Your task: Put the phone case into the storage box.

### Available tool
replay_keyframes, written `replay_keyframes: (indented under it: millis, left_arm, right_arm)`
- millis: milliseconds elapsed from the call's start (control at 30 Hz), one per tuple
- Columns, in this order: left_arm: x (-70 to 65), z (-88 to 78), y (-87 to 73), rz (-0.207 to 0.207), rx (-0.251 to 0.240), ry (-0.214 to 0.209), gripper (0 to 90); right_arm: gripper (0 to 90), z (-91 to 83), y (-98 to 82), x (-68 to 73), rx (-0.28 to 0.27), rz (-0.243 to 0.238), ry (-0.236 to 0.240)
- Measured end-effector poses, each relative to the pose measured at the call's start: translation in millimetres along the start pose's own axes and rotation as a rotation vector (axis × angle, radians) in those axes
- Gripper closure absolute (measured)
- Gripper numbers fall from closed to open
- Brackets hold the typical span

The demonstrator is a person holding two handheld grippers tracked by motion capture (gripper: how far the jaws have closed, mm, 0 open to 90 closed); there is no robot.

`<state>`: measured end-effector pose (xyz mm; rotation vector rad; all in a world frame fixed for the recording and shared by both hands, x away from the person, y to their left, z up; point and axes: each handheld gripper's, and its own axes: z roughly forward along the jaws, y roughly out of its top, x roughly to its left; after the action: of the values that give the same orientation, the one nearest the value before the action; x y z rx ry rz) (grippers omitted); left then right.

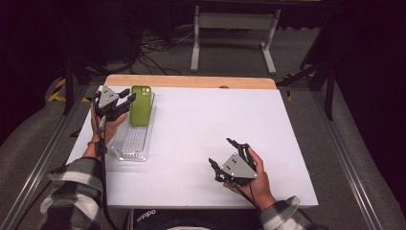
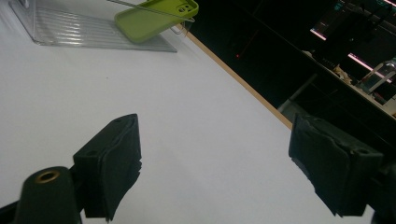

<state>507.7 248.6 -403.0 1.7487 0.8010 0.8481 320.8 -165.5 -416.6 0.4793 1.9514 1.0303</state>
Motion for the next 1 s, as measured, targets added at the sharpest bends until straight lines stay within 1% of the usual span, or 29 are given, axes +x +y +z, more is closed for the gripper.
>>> replay_keyframes:
  millis: [167,200,233,267,333,400,467,500,567,633,700,767,867,1000]
  left_arm:
    - [-3.6,-3.4,1.3,0.007,-0.009,-0.007,59.6]
    - [-4.3,-4.1,1.7,0.011,-0.009,-0.006,58.6]
    - [-5.4,-4.5,1.6,0.005,-0.014,-0.002,57.3]
    - [-6.2,-5.4,2.1,0.010,-0.015,0.001,54.2]
    - [-7.0,-6.4,2.6,0.016,-0.021,0.006,52.0]
    - [-7.7,-6.7,2.9,0.010,-0.023,0.005,49.8]
    - [-8.5,-6.9,2.6,-0.004,-0.029,-0.006,49.4]
    - [-8.4,-7.0,2.5,-0.004,-0.029,-0.009,48.9]
    - [-8.9,-7.2,2.3,-0.003,-0.027,-0.006,44.7]
    - [-9.4,-7.8,1.8,0.000,-0.031,-0.007,43.3]
    - [-10.3,-8.0,1.2,0.002,-0.032,0.003,41.4]
    - [-10.9,-7.5,0.5,-0.009,-0.031,-0.003,40.3]
    - [-12.1,-6.8,0.4,-0.006,-0.025,0.001,38.1]
    - [-11.8,-8.3,1.1,-0.015,-0.036,0.007,33.7]
  right_arm:
    - [17.4,-0.8,0.4,-0.3,-0.004,-0.001,-0.004]
    - [17.4,-0.9,0.4,-0.4,-0.005,0.000,-0.004]
    - [17.4,-0.9,0.4,-0.5,-0.005,0.000,-0.004]
    - [17.4,-0.9,0.5,-0.4,-0.005,0.000,-0.004]
    - [17.4,-1.1,0.5,-0.4,-0.006,0.000,-0.003]
    - [17.4,-0.9,0.4,-0.5,-0.005,0.000,-0.003]
    - [17.4,-0.7,0.3,-0.5,-0.004,0.003,-0.002]
    - [17.4,-0.8,0.4,-0.4,-0.005,0.001,-0.002]
    - [17.4,-1.2,0.6,-0.1,-0.006,-0.002,-0.001]
    - [17.4,-1.4,0.6,0.0,-0.006,-0.002,0.000]
    - [17.4,-1.3,0.5,-0.3,-0.006,-0.001,-0.002]
    - [17.4,-1.5,0.4,-0.3,-0.006,0.000,-0.001]
    - [17.4,-1.6,0.5,-0.1,-0.005,-0.002,0.001]
    - [17.4,-1.7,0.6,0.2,-0.006,-0.005,0.001]
